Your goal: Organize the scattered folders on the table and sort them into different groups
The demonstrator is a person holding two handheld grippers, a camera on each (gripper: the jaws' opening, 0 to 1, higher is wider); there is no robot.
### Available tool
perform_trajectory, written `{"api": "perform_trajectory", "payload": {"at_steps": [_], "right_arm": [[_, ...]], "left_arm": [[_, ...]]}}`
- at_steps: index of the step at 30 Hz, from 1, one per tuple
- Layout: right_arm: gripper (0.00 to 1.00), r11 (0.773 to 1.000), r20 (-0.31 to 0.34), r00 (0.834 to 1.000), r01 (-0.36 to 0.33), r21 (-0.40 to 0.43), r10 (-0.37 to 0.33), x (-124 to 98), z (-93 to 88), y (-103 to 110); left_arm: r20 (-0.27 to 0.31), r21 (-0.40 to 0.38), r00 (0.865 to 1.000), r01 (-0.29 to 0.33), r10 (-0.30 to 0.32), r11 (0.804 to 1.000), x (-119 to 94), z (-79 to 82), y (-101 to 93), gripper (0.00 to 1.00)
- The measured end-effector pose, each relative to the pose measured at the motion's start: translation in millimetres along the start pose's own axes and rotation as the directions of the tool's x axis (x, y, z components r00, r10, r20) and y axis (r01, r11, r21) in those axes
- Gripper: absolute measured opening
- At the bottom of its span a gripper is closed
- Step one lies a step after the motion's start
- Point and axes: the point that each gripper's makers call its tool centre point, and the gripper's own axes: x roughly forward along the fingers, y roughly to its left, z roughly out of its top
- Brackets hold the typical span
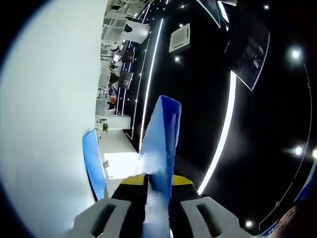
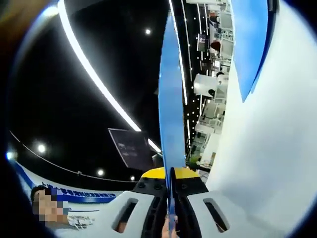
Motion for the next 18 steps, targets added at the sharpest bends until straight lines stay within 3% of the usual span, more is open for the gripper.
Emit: {"api": "perform_trajectory", "payload": {"at_steps": [2, 3, 4, 8, 12, 18], "right_arm": [[0.03, 0.997, -0.025, 0.999, 0.036, -0.069, -0.038, -2.0, 0.0, -4.9], [0.03, 0.998, -0.026, 0.999, 0.02, -0.051, -0.021, -2.6, 1.4, -2.8], [0.03, 1.0, -0.029, 1.0, 0.002, -0.025, -0.003, -4.6, 1.0, -0.3], [0.03, 0.999, -0.025, 0.999, -0.039, -0.011, 0.038, -8.2, 7.0, 9.2], [0.03, 0.999, -0.033, 0.999, -0.043, -0.027, 0.042, -12.2, 12.4, 15.3], [0.03, 0.998, -0.056, 0.997, -0.052, -0.025, 0.051, -19.0, 15.2, 21.5]], "left_arm": [[-0.002, 0.04, 1.0, 0.0, 0.0, 0.999, -4.0, 2.5, 1.1, 0.22], [-0.01, 0.079, 1.0, -0.005, 0.006, 0.997, -4.3, 6.0, 1.6, 0.23], [-0.05, 0.067, 0.999, 0.01, -0.007, 0.998, -6.6, 1.8, -2.4, 0.24], [-0.074, 0.038, 0.997, 0.011, -0.008, 0.999, -11.2, 18.4, -7.1, 0.39], [-0.121, 0.174, 0.992, -0.006, 0.028, 0.985, -16.8, 34.6, -8.2, 0.46], [-0.187, 0.284, 0.98, -0.01, 0.066, 0.959, -16.9, 45.6, -14.1, 0.59]]}}
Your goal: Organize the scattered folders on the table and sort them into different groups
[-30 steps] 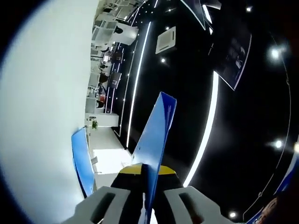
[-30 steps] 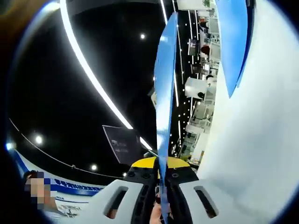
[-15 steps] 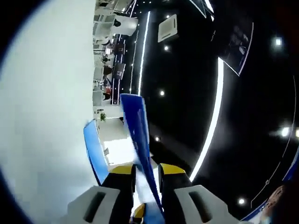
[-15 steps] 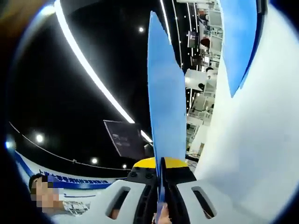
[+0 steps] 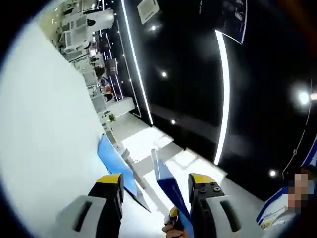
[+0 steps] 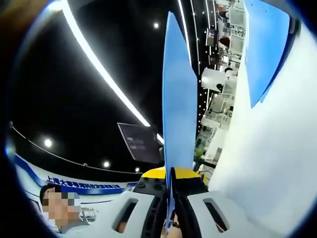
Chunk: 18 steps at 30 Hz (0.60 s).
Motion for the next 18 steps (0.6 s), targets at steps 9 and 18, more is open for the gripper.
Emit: {"api": "perform_trajectory", "payload": {"at_steps": [9, 18], "right_arm": [[0.04, 0.998, -0.169, 0.985, -0.009, 0.066, 0.021, -8.8, -35.5, 0.7], [0.04, 0.996, -0.318, 0.947, -0.014, 0.092, 0.042, -8.8, -58.7, -7.2]], "left_arm": [[-0.368, 0.065, 0.924, 0.137, -0.104, 0.988, 15.5, -31.6, -36.8, 0.42], [-0.487, 0.125, 0.873, 0.071, -0.001, 0.99, 21.0, -60.4, -8.5, 0.36]]}}
